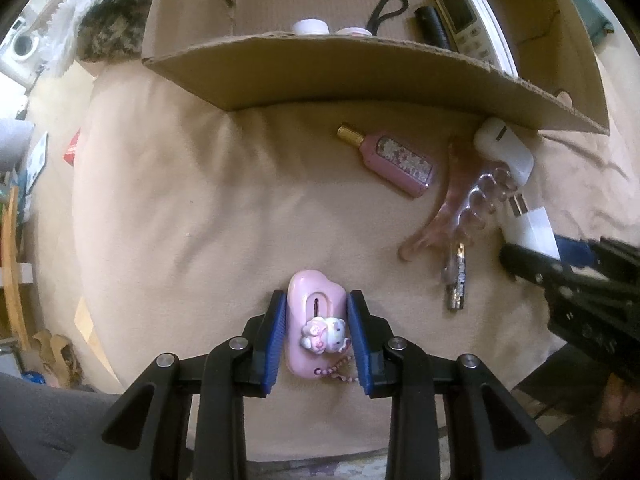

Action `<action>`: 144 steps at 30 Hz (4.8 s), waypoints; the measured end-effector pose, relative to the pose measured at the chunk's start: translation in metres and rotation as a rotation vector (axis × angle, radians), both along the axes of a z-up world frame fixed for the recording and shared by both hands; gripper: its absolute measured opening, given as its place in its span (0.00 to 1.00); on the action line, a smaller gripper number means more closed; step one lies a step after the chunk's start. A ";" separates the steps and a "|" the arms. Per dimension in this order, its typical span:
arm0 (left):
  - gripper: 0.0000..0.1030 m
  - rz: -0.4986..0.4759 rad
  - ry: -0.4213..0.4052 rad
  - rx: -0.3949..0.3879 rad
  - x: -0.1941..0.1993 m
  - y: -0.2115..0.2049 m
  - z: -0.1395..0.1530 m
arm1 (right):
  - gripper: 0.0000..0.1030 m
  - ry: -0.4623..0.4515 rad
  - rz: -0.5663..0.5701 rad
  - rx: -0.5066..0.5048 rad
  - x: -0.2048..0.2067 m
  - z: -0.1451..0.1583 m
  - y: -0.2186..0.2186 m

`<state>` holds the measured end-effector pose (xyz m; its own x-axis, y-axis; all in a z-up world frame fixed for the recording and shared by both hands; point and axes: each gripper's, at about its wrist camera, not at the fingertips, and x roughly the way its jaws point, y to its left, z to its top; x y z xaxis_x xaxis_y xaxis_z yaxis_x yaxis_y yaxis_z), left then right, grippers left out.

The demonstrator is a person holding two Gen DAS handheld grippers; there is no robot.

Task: Organize rigid objects
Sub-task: 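Grasp the pink Hello Kitty case with left tool while right tool grasps the white charger plug, then carry the pink case into the box with left tool while right tool carries the charger, then open left tool to release the pink case in the box while right tool releases the charger, then move both tools out of the box toward the remaining items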

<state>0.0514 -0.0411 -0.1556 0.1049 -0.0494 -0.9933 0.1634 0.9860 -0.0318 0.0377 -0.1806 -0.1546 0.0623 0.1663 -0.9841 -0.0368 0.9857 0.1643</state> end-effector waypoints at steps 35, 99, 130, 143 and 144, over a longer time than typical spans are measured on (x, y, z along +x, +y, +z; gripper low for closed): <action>0.25 0.063 -0.498 -0.086 0.072 0.024 0.162 | 0.43 -0.515 -0.121 0.195 0.036 0.152 -0.027; 0.67 -0.022 -0.424 -0.041 0.131 -0.019 0.086 | 0.93 -0.382 -0.173 0.105 0.125 0.079 -0.039; 0.67 0.105 -0.445 -0.013 0.072 0.045 0.110 | 0.93 -0.451 -0.181 0.151 0.081 0.118 -0.046; 0.67 0.100 -0.275 -0.085 0.052 0.056 0.074 | 0.93 -0.355 -0.270 0.230 0.044 0.094 -0.069; 0.67 0.078 -0.262 -0.081 0.051 0.052 0.071 | 0.93 -0.347 -0.278 0.235 0.040 0.092 -0.072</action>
